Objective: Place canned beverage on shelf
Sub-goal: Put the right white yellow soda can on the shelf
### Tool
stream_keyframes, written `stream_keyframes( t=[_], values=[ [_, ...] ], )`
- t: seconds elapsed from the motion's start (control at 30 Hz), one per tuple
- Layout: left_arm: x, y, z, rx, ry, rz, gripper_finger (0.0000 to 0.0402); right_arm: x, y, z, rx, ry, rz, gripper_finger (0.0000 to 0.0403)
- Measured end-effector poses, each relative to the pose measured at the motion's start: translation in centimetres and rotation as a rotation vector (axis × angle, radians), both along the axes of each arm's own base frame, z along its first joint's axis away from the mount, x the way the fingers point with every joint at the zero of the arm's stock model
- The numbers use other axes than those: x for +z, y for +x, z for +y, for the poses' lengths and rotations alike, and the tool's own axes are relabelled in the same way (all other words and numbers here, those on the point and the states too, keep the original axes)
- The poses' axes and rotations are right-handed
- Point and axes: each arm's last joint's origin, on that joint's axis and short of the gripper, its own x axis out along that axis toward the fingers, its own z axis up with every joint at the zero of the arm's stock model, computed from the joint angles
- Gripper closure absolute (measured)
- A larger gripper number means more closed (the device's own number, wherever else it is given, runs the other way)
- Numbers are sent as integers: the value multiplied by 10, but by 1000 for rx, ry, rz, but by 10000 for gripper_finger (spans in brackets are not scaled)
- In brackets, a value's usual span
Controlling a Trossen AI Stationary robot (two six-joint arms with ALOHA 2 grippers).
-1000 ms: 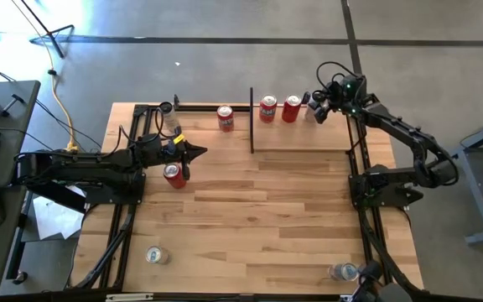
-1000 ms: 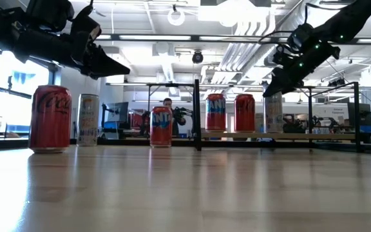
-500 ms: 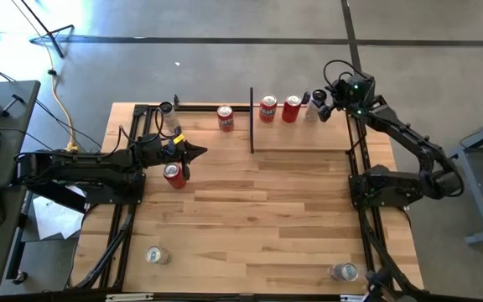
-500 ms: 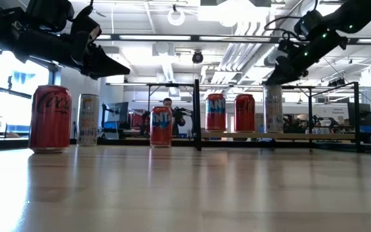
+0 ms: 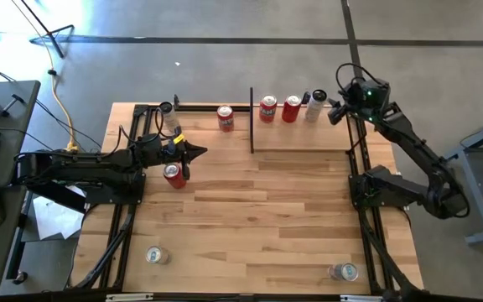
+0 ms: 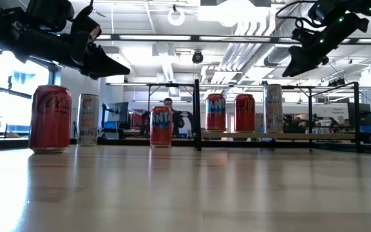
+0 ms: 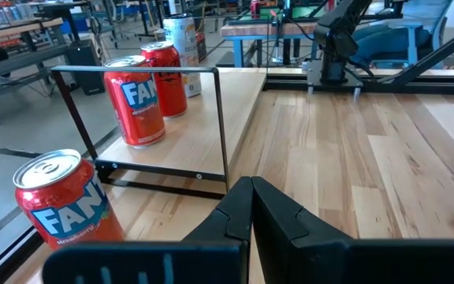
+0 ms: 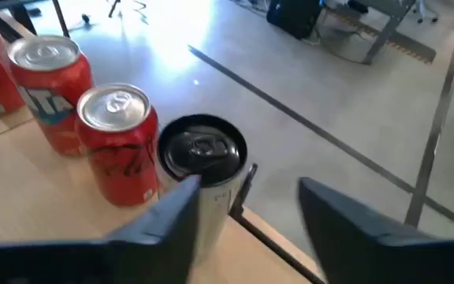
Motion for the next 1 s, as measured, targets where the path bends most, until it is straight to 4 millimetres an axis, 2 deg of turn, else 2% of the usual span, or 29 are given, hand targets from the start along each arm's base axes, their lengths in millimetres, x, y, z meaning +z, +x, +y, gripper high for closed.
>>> stream_keyframes(
  t=[0.13,0.2,0.4,0.57,1.0],
  values=[
    [0,0,0,0,0,0,401,-2,4,-3,-28,0,7,343],
    [0,0,0,0,0,0,401,-3,7,-4,-56,-3,18,386],
    [0,0,0,0,0,0,401,-11,19,-14,-171,-4,41,375],
    [0,0,0,0,0,0,401,-15,23,-24,-229,27,52,399],
    [0,0,0,0,0,0,401,-11,25,-44,-123,74,91,402]
  ],
)
